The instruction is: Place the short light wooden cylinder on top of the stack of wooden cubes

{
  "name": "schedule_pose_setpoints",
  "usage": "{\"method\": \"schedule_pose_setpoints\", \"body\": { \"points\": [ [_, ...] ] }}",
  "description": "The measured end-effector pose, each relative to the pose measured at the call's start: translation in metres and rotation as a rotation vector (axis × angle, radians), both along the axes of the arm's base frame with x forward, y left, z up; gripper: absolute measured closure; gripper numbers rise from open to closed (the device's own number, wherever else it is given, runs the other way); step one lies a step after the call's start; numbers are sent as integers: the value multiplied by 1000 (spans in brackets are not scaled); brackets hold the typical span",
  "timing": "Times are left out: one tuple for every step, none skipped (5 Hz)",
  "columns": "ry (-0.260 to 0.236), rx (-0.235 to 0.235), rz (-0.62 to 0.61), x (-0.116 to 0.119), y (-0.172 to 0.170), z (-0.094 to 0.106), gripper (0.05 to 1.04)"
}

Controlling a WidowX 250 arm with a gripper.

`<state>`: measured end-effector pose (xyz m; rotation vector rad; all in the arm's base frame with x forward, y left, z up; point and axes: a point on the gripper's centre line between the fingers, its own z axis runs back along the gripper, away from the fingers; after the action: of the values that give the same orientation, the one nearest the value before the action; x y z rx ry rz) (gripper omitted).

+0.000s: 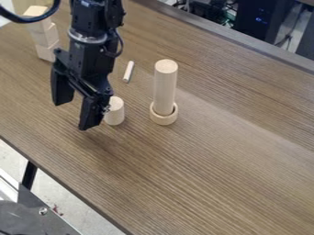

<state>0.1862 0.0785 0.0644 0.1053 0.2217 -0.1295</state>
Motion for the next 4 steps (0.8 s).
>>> {"method": "schedule_pose_setpoints", "body": {
  "points": [
    [20, -8, 3, -3, -1, -4, 83],
    [-4, -17, 3, 1, -3, -6, 83],
    [-30, -31, 4, 5, -5, -7, 83],
    [-36, -44, 11, 8, -7, -12, 83]
  ]
}}
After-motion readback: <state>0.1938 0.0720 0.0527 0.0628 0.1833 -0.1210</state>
